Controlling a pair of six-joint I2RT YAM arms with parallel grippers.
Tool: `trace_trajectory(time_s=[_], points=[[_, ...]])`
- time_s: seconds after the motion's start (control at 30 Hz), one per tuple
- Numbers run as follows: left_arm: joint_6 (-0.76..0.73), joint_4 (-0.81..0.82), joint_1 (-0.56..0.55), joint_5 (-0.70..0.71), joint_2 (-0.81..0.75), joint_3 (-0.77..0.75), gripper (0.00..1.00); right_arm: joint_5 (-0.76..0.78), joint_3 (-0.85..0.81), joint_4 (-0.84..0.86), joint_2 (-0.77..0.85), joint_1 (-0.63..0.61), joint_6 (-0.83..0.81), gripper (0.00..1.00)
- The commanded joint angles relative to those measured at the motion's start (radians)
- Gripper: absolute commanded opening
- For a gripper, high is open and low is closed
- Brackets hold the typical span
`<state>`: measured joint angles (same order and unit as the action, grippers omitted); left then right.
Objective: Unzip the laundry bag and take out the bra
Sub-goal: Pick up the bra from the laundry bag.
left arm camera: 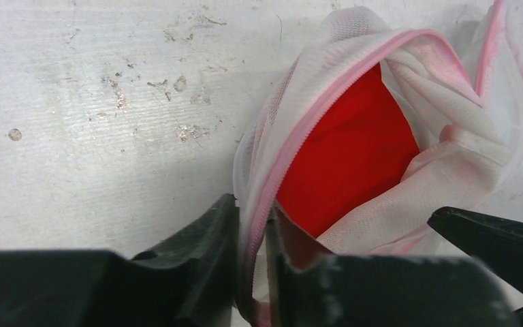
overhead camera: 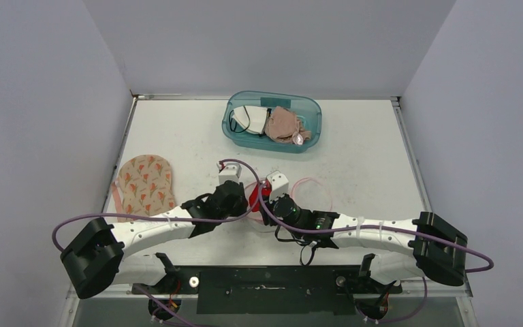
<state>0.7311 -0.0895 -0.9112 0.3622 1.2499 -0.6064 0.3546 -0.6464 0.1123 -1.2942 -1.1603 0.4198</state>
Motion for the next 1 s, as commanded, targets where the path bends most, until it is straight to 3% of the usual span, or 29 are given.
trace_trajectory(time_s=[0.0,0.1,0.3,0.6,0.97], points=[[0.006,0.015,-0.005,0.047,-0.037,0.014,0.14,0.013,0.005,0.068,-0.017,0.004,-0.005,0.36],[0.004,0.017,-0.005,0.061,-0.022,0.023,0.00,-0.004,0.011,0.094,-0.041,0.023,0.000,0.36],[0.026,0.044,-0.004,0.081,0.006,0.062,0.00,-0.046,0.036,0.125,-0.046,0.060,0.025,0.38],[0.046,0.122,-0.004,0.076,-0.005,0.112,0.00,-0.076,-0.051,0.101,-0.102,0.040,-0.001,0.69],[0.118,0.223,0.000,0.034,-0.066,0.217,0.00,-0.111,-0.106,0.183,-0.250,0.030,0.029,0.74]])
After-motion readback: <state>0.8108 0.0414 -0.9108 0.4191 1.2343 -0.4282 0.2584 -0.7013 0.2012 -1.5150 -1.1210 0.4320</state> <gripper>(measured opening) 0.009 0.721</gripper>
